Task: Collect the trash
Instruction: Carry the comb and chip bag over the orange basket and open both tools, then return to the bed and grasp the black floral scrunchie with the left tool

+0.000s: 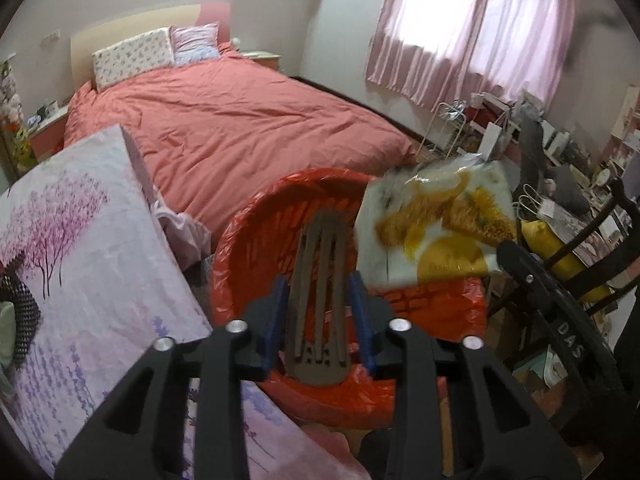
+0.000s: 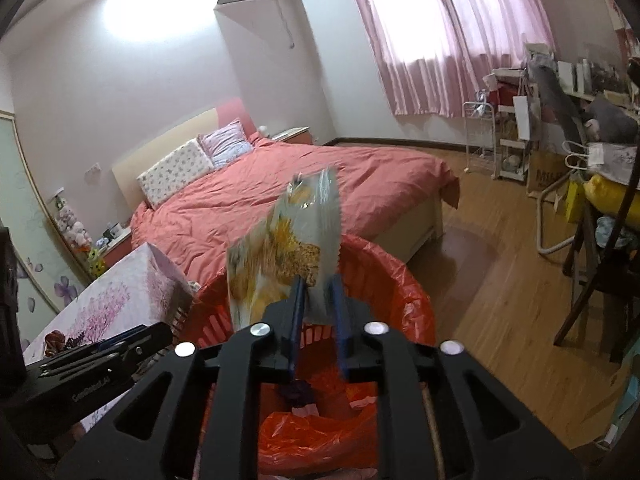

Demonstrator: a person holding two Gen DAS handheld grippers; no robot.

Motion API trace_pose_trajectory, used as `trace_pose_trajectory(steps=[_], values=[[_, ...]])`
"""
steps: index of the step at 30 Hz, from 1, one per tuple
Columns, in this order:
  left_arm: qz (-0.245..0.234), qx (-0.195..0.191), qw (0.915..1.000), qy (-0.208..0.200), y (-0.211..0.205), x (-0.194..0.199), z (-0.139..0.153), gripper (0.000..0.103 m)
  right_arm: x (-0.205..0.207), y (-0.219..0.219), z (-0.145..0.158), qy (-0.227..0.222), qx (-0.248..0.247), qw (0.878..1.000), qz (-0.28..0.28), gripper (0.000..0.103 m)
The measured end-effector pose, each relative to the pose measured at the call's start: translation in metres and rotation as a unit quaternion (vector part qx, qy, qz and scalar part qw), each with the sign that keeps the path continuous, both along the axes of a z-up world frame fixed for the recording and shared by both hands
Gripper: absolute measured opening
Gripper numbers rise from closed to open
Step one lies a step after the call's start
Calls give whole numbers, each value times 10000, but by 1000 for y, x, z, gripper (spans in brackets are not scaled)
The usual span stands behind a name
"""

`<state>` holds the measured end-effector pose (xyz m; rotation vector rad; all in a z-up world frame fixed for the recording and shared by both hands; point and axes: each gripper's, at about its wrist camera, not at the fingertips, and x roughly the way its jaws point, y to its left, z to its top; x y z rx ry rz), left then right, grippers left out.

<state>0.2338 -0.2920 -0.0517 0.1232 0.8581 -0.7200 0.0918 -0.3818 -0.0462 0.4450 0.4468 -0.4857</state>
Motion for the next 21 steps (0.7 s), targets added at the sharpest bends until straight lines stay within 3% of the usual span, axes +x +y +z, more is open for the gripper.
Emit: trace_pose_trajectory(steps=[2, 6, 8, 12, 15, 21], values=[[87, 42, 10000, -20, 4, 5, -4, 46, 0, -2, -2, 49, 27, 10000, 6, 33], [191, 119, 9997, -51, 14, 8, -4, 46, 0, -1, -2, 145, 74, 9999, 4, 36], [256, 186, 9994, -167, 19, 8, 0, 48, -2, -1, 0, 163, -11, 9999, -7, 44], [400, 290, 9981, -380, 39, 5, 7, 53, -2, 6, 7, 192, -181, 9996, 19, 45], [505, 375, 9967, -517, 55, 2, 12, 56, -3, 7, 11, 160, -239, 9996, 56, 52], [828, 443, 9934, -664, 105, 0, 23, 60, 4, 28, 20, 188, -401, 9987, 259, 53]])
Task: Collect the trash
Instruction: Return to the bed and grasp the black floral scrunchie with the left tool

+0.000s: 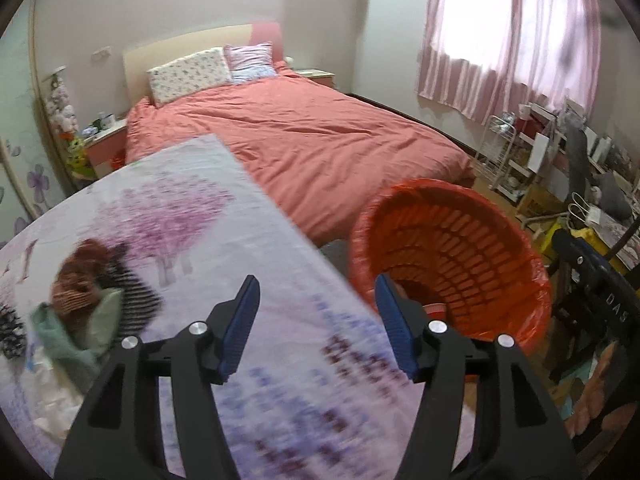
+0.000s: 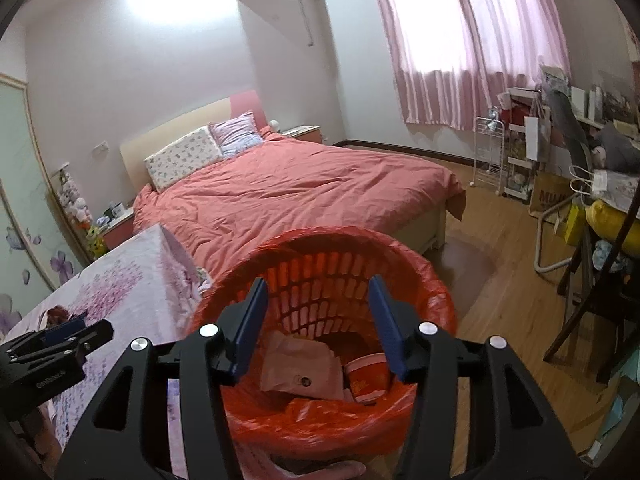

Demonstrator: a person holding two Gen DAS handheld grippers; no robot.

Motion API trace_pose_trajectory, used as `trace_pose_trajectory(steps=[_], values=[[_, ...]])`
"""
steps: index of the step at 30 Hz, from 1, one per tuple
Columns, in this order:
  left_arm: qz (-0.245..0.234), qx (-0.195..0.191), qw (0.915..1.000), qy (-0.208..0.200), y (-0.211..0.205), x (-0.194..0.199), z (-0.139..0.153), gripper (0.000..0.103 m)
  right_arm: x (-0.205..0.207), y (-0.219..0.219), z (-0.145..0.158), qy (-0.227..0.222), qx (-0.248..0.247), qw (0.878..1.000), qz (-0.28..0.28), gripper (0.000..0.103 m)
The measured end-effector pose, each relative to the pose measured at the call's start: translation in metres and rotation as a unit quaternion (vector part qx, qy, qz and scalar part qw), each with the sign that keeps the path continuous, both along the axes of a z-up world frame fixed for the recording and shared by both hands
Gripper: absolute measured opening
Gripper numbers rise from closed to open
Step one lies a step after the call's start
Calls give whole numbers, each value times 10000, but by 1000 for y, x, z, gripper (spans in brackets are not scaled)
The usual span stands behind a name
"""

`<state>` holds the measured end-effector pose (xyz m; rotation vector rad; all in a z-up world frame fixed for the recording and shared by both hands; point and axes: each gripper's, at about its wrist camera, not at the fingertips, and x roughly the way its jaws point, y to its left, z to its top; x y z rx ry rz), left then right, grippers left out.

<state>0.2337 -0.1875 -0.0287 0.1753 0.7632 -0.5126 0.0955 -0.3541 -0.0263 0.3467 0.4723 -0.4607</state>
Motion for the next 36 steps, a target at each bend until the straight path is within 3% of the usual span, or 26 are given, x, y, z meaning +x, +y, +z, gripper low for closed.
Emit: trace_pose_trajectory(steps=[12, 16, 22, 25, 30, 36], values=[[1081, 80, 9937, -283, 138, 8, 15, 69, 22, 71, 6, 129, -187, 9965, 810, 61], [1697, 145, 9848, -337, 202, 18, 15, 71, 32, 95, 2, 232, -204, 9931, 1130, 65], [2646, 343, 9634, -266, 293, 41, 4, 71, 41, 141, -5, 415, -281, 9856, 1613, 69], [2924, 343, 9556, -145, 322, 53, -4, 71, 48, 157, -9, 521, -293, 9821, 1784, 71], [3117, 94, 9499, 187, 347, 75, -20, 71, 59, 180, -14, 633, -282, 9764, 2043, 71], [3191, 78, 9467, 433, 346, 94, -38, 67, 68, 197, -17, 711, -333, 9718, 2226, 71]])
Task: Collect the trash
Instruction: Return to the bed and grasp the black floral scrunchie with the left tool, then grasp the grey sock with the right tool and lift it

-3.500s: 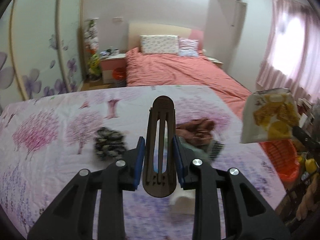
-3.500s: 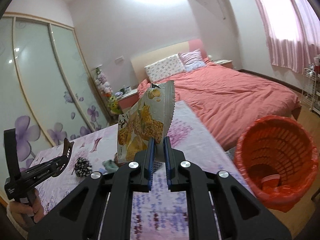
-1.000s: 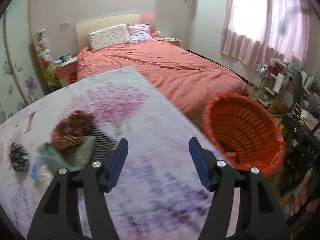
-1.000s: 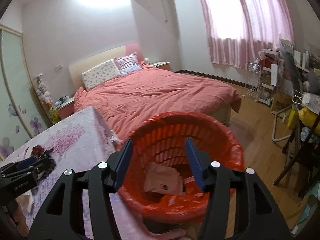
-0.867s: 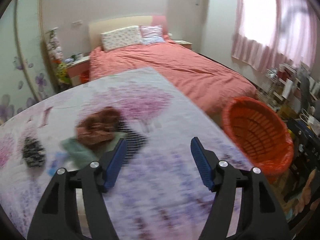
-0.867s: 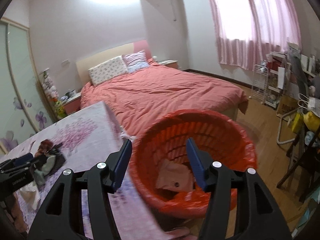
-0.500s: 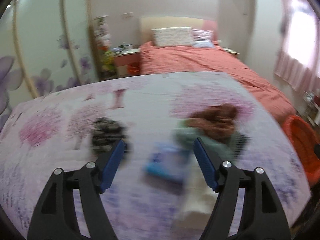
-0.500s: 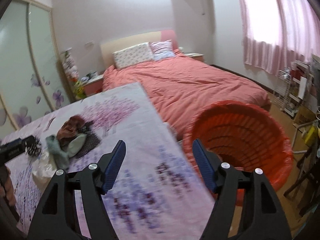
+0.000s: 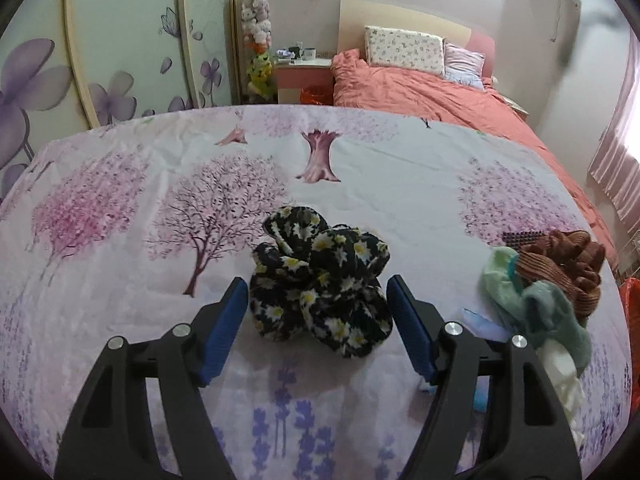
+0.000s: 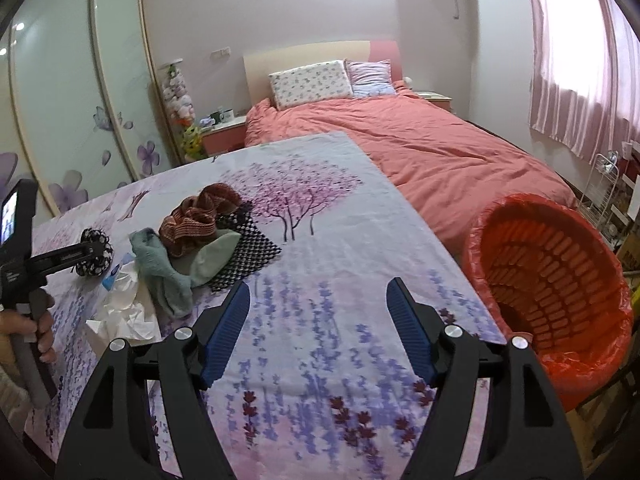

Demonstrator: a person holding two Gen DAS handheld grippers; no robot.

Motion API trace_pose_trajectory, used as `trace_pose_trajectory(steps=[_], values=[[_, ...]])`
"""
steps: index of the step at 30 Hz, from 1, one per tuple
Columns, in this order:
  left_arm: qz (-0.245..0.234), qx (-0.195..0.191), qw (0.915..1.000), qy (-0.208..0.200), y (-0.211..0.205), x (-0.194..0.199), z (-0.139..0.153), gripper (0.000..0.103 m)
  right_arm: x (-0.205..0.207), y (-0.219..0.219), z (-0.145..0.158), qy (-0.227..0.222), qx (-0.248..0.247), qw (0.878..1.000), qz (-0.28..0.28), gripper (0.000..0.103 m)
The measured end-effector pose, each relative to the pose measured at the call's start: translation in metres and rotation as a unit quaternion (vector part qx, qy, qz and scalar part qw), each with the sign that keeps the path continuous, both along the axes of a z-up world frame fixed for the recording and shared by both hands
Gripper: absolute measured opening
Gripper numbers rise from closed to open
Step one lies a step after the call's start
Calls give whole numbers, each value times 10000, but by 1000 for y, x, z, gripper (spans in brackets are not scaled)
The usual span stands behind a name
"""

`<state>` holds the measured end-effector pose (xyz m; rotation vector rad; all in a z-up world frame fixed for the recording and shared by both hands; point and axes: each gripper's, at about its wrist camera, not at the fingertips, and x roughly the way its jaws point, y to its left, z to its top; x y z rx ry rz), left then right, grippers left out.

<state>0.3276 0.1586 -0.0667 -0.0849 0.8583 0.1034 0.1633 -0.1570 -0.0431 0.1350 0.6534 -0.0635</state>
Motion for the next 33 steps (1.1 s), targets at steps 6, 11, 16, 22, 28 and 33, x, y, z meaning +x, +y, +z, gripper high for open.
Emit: trace_pose_trajectory(steps=[6, 11, 16, 22, 28, 33], values=[[37, -95, 9999, 95, 5, 9, -9, 19, 6, 12, -1, 54, 18, 9999, 118, 71], [4, 110, 9999, 10, 19, -1, -4, 15, 14, 24, 0, 64, 189, 9993, 316, 71], [86, 194, 9998, -59, 43, -20, 1, 15, 23, 45, -1, 116, 444, 9966, 687, 68], [150, 97, 9998, -96, 65, -39, 5, 15, 43, 80, -4, 196, 380, 9926, 1133, 47], [65, 46, 9999, -152, 74, -50, 7, 15, 63, 97, -14, 483, 492, 9897, 1257, 36], [1, 39, 9998, -198, 74, -54, 11, 15, 68, 109, -18, 567, 376, 9877, 1411, 19]])
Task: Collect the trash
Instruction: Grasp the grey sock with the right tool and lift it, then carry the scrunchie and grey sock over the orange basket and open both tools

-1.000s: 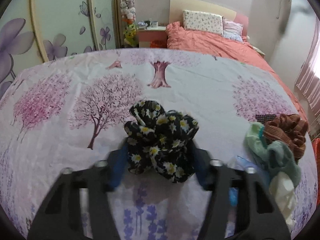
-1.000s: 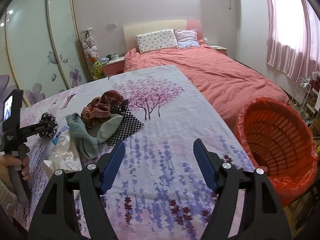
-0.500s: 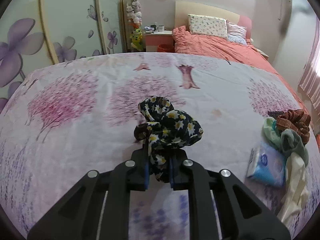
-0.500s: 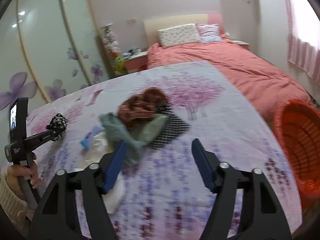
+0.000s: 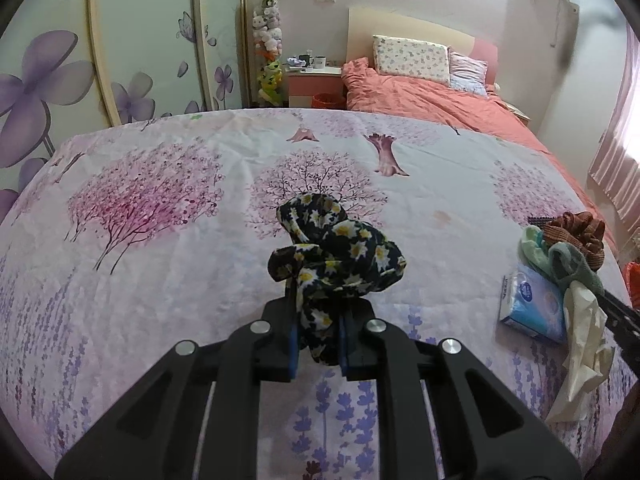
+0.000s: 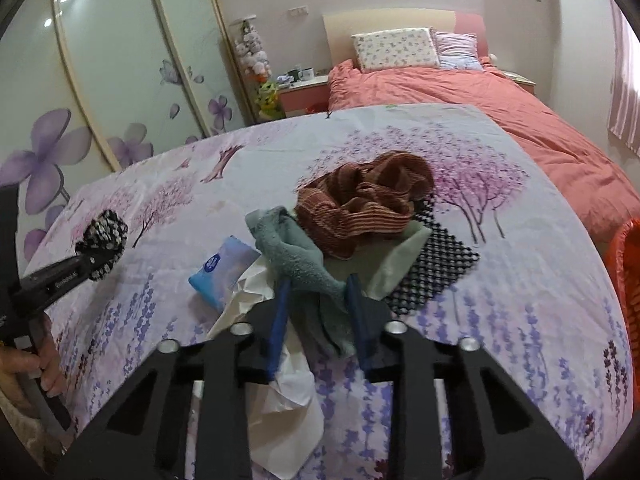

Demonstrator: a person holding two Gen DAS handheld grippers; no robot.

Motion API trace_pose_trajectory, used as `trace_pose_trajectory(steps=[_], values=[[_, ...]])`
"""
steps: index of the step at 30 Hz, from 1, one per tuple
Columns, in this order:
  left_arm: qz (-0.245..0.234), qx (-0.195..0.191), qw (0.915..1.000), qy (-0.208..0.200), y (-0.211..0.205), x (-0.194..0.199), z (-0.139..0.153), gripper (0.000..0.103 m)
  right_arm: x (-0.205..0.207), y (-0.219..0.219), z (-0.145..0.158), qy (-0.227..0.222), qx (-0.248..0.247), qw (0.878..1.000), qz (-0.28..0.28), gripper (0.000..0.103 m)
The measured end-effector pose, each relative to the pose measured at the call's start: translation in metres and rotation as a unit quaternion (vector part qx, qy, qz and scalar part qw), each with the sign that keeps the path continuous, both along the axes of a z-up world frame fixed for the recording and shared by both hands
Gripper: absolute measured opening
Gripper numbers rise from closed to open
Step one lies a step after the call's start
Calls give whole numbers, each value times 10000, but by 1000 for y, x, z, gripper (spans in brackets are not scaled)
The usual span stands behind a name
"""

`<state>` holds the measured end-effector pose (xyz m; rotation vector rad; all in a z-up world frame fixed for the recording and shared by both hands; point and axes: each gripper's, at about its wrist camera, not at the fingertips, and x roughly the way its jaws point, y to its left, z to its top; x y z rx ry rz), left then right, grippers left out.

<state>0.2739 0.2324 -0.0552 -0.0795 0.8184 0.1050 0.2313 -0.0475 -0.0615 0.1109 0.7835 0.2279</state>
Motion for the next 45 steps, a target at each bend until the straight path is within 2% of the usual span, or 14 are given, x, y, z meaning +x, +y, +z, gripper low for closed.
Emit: trace_pose_trajectory(steps=[1, 2, 4, 19, 33, 45], values=[[-12, -3, 10000, -6, 0, -1, 1, 15, 1, 3, -1, 40, -40, 10000, 42, 9], [-20, 0, 10000, -13, -1, -1, 2, 15, 0, 3, -2, 62, -42, 9999, 67, 4], [-43, -1, 10000, -34, -2, -3, 4, 15, -1, 3, 1, 30, 44, 9999, 93, 3], [-416, 40, 9981, -447, -41, -20, 47, 15, -35, -31, 64, -900, 327, 9953, -173, 3], [-962, 138, 9922, -784, -105, -39, 88, 15, -65, -77, 79, -1259, 331, 9899, -556, 3], [-1485, 129, 9845, -926, -166, -53, 104, 15, -87, -122, 80, -1373, 408, 9842, -1045, 3]])
